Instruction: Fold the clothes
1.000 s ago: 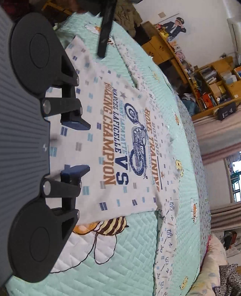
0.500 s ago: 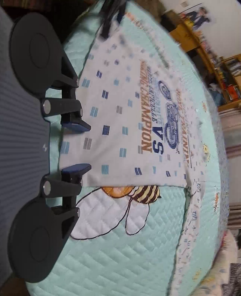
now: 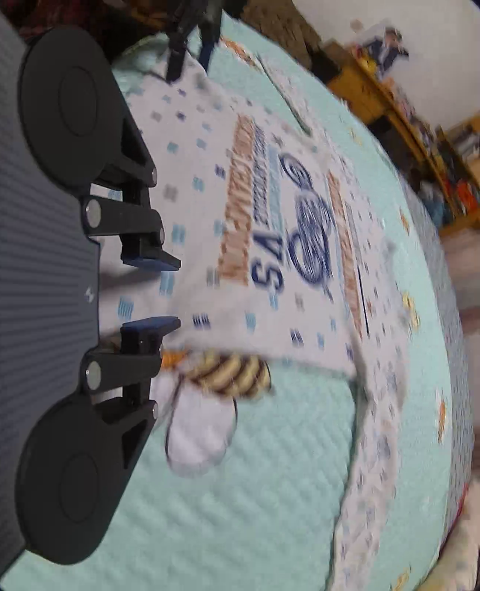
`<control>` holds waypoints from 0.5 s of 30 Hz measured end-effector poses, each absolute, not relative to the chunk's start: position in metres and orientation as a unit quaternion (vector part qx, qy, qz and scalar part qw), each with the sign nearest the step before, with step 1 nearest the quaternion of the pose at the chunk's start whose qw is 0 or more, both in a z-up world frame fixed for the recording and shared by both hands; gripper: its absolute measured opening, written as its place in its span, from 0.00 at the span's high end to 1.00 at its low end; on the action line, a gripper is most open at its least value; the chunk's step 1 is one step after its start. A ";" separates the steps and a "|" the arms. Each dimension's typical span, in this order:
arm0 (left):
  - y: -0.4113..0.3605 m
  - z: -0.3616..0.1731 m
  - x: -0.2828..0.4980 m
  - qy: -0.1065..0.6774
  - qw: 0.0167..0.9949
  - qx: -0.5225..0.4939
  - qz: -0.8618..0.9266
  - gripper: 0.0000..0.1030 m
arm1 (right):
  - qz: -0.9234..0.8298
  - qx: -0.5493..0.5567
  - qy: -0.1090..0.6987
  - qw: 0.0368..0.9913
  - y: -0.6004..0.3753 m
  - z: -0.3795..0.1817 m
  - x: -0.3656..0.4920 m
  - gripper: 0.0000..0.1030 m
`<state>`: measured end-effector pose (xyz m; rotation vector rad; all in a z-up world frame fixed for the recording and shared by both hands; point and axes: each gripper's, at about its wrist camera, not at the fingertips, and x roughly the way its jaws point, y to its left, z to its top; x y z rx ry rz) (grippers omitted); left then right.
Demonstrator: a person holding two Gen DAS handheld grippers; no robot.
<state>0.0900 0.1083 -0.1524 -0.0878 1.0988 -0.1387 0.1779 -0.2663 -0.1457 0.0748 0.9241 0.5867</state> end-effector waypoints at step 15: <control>0.101 -0.155 0.074 0.509 0.854 -0.100 -0.038 0.08 | 0.258 0.033 0.433 0.863 -0.272 -0.141 0.137 0.68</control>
